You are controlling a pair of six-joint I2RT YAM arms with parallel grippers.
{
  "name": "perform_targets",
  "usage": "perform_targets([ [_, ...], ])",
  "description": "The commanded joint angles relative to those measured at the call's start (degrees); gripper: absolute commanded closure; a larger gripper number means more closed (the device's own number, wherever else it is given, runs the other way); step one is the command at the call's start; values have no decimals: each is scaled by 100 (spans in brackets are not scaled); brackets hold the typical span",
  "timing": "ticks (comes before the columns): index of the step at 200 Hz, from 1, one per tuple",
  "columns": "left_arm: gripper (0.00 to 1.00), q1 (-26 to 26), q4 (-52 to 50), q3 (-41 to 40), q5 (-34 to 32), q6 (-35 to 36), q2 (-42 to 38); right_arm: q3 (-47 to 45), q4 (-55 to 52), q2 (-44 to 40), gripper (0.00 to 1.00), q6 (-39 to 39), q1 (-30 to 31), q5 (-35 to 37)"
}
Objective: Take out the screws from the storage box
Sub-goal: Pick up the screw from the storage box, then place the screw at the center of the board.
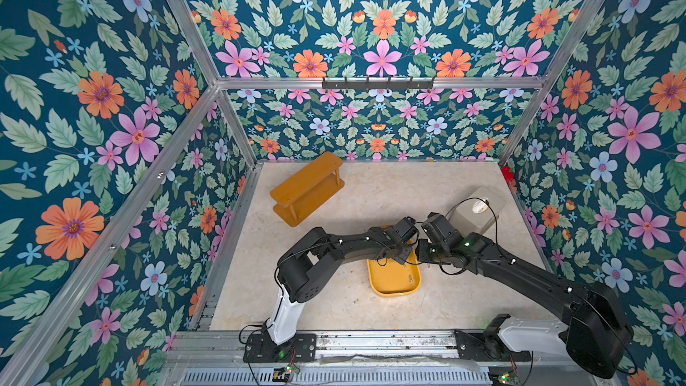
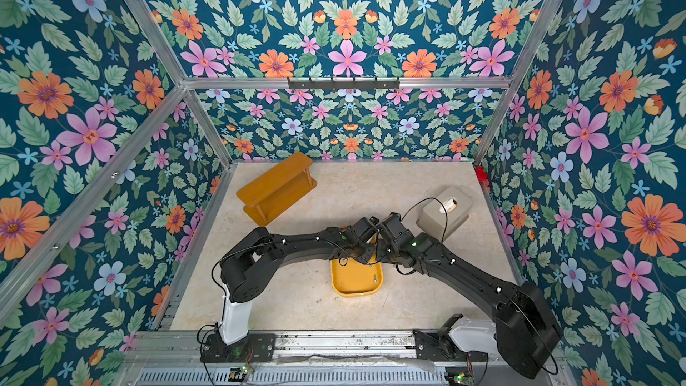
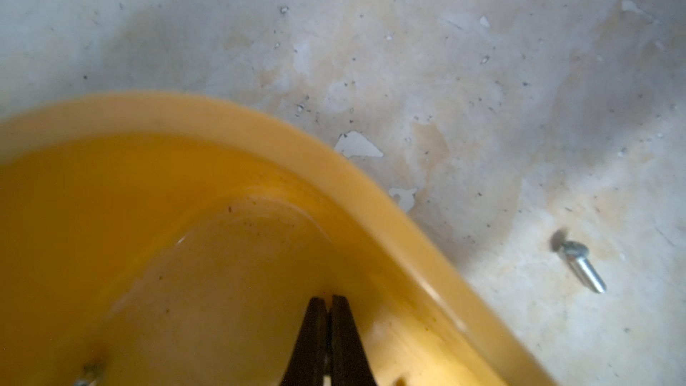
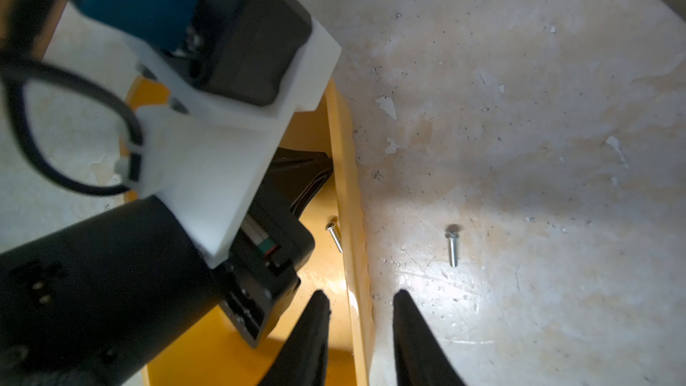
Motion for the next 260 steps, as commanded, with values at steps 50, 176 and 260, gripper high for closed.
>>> perform_targets([
  [50, 100, 163, -1944, 92, 605, -432, -534, -64, 194, -70, 66, 22, 2, -93],
  [176, 100, 1170, -2164, -295, 438, -449, -2354, 159, 980, 379, 67, -1424, 245, -1360],
  [260, 100, 2086, -1636, -2218, 516, -891, -3630, 1268, 270, 1479, 66, -6211, 265, -2536],
])
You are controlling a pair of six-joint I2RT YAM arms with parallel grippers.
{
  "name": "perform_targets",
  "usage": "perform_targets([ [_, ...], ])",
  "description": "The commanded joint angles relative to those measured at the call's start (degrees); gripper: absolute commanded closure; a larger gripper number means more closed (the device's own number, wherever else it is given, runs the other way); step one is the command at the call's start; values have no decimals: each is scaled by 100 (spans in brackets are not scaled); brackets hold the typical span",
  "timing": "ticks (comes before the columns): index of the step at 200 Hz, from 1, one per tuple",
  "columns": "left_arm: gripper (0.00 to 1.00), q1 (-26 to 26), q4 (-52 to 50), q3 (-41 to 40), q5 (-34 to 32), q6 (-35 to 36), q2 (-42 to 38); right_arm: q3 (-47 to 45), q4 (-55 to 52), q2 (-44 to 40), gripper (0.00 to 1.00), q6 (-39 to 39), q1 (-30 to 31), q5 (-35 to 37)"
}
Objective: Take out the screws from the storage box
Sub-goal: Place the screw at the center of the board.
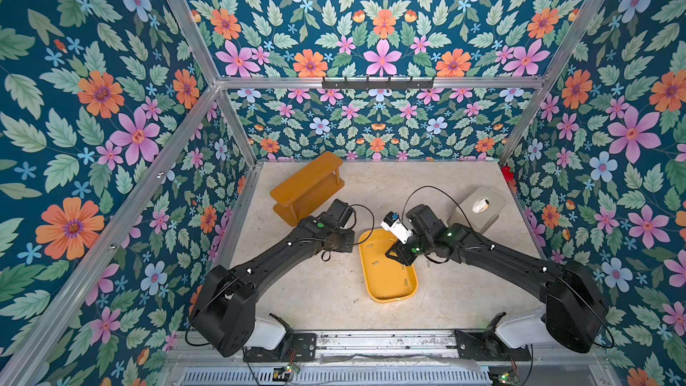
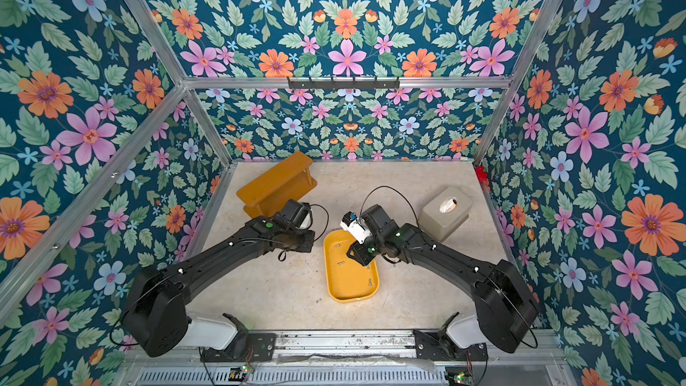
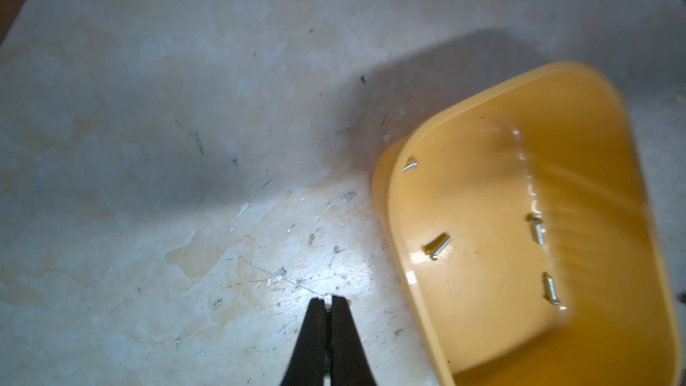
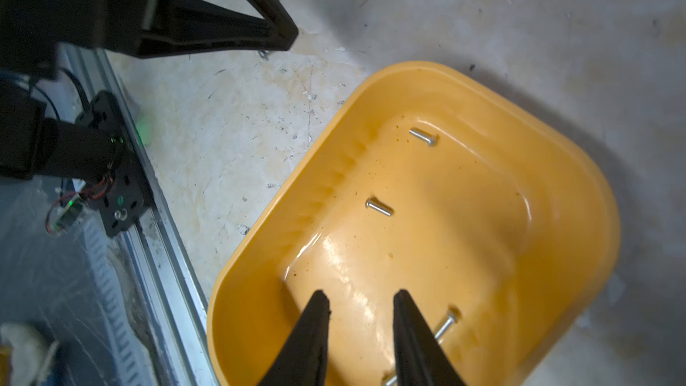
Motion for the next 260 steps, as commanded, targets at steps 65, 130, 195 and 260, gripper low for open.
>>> perform_targets([
  [65, 100, 83, 820, -972, -238, -490, 322, 1128, -1334, 1892, 67, -3010, 336, 465],
  [130, 93, 83, 1040, -1163, -255, -488, 547, 1409, -1125, 2439, 67, -3137, 497, 693],
  [195, 72, 83, 998, -1188, -248, -489, 390, 1556, -1113, 2706, 67, -3285, 569, 820],
  [260, 69, 83, 943, -1106, -263, -446, 406, 1252, -722, 2543, 68, -3295, 569, 1178],
])
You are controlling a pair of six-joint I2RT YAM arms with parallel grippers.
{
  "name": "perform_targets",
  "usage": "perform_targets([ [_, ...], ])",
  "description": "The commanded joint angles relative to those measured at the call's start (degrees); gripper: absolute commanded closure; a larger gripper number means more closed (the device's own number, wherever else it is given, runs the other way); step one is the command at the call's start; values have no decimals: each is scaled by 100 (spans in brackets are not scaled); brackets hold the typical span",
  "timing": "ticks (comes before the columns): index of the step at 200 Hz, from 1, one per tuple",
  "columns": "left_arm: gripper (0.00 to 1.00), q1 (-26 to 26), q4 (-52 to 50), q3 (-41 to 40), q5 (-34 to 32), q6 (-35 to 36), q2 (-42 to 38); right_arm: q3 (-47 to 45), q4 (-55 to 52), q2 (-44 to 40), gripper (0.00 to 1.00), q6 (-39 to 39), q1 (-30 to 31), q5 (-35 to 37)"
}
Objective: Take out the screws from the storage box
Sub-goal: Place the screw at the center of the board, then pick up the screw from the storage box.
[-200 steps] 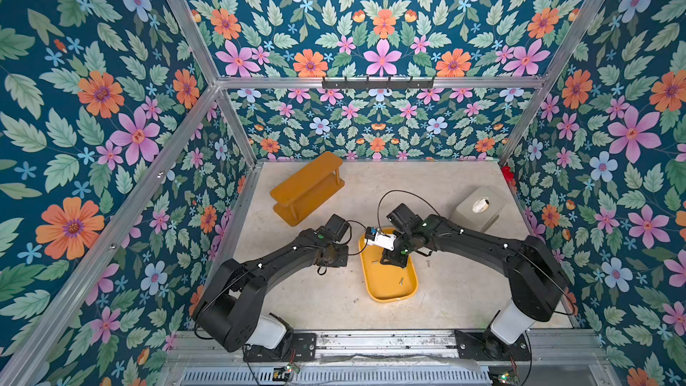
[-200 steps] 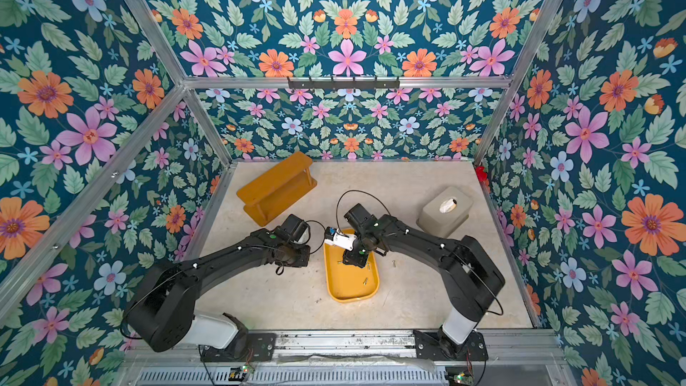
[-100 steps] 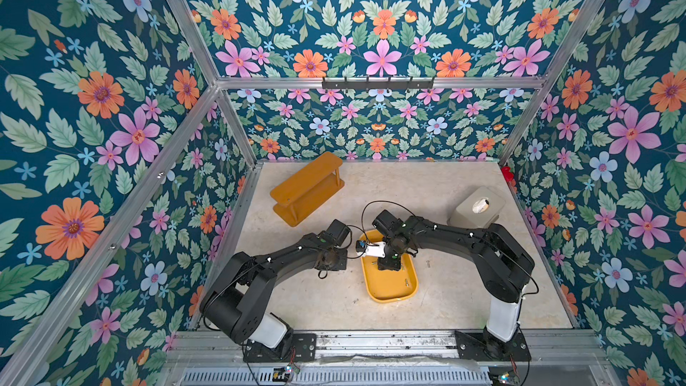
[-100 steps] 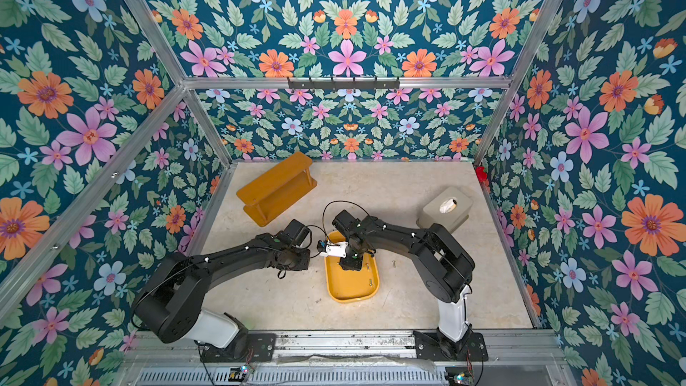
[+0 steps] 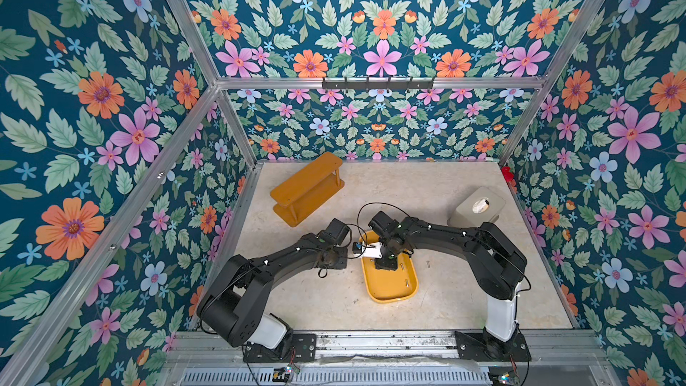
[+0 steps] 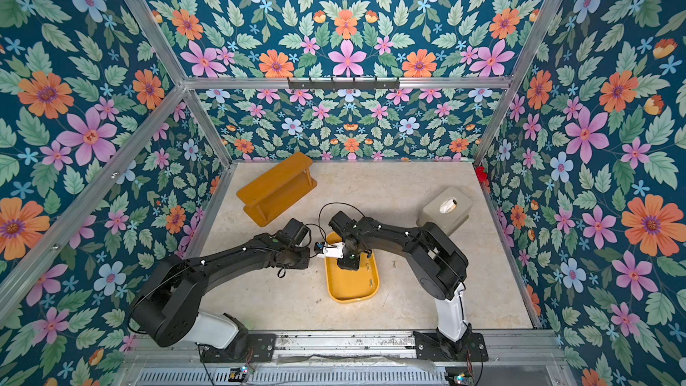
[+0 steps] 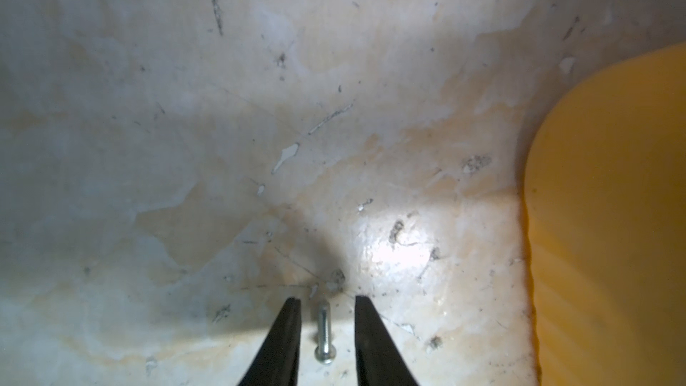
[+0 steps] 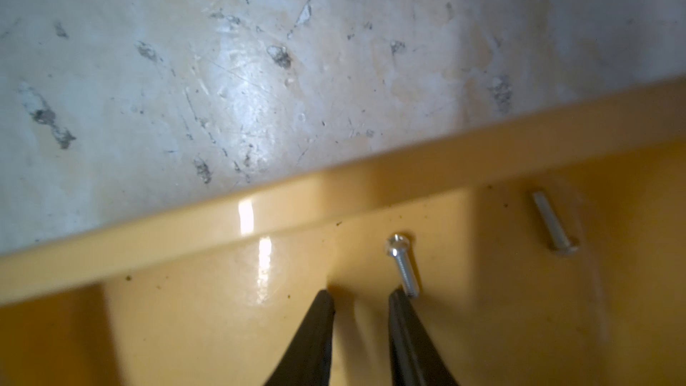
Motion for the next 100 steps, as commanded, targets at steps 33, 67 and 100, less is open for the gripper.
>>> perform_targets([
  [33, 69, 5, -104, 66, -16, 91, 17, -149, 216, -51, 65, -62, -12, 394],
  [67, 67, 0, -106, 49, -11, 91, -18, 11, 183, 126, 64, -158, -14, 340],
  [100, 65, -1, -113, 48, -5, 96, -44, 121, 37, 277, 64, -266, -10, 279],
])
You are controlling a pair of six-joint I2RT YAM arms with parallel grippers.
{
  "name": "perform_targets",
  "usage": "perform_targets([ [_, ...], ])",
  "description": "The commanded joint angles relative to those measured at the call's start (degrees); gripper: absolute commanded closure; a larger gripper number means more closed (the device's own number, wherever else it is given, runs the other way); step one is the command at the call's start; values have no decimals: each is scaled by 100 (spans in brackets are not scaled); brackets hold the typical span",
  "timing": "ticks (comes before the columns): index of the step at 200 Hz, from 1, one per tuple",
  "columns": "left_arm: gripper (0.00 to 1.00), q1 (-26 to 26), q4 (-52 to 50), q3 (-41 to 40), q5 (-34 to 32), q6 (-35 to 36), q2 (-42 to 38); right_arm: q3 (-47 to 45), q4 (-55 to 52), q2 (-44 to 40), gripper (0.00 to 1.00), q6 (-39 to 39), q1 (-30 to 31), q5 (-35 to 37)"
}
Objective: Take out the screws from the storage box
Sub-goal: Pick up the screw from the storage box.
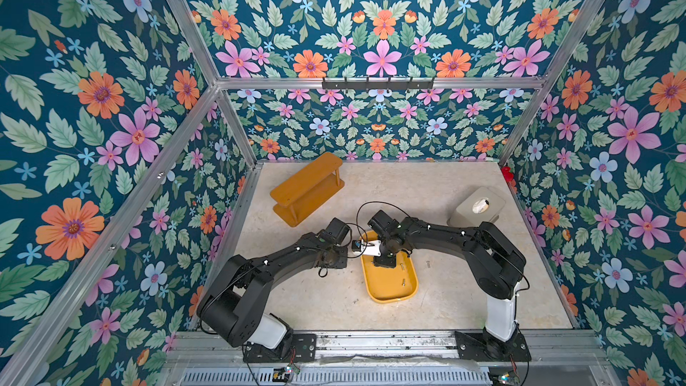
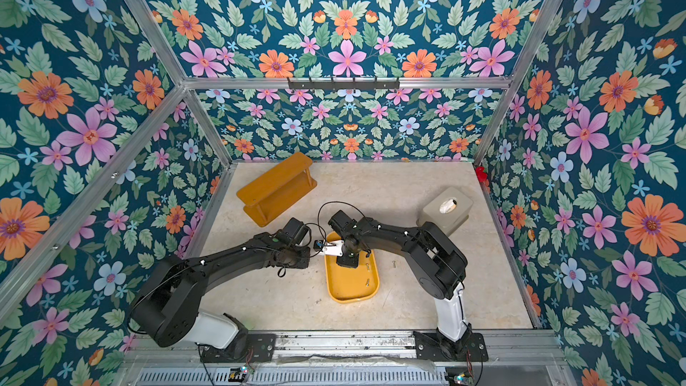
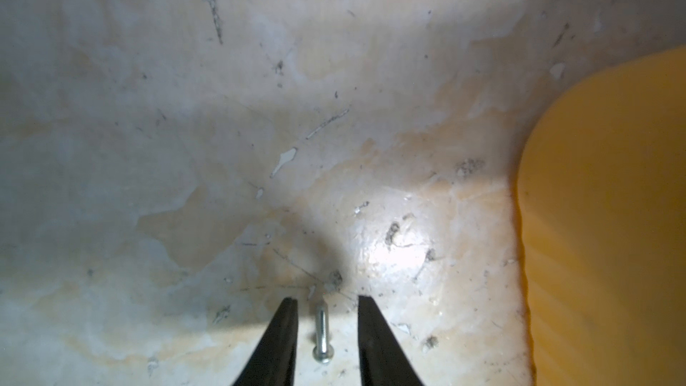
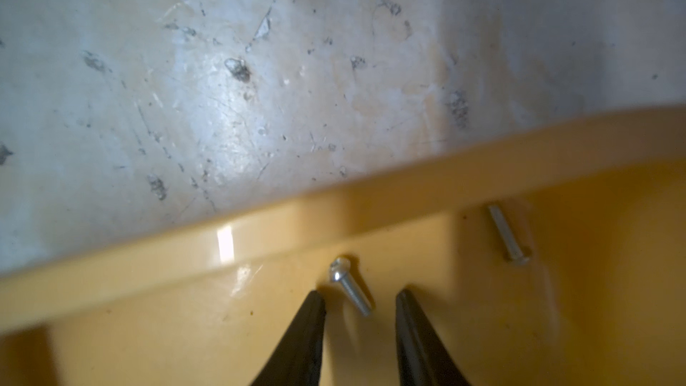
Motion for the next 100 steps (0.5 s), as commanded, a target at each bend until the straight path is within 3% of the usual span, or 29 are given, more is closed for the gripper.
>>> perform_targets([
  [1, 65, 0, -91, 4, -9, 76, -33, 9, -215, 124, 64, -162, 5, 98],
  [63, 64, 2, -90, 53, 56, 148, 25, 104, -711, 256, 75, -218, -39, -105],
  [100, 62, 1, -116, 84, 82, 162, -6, 161, -929, 377, 87, -143, -74, -118],
])
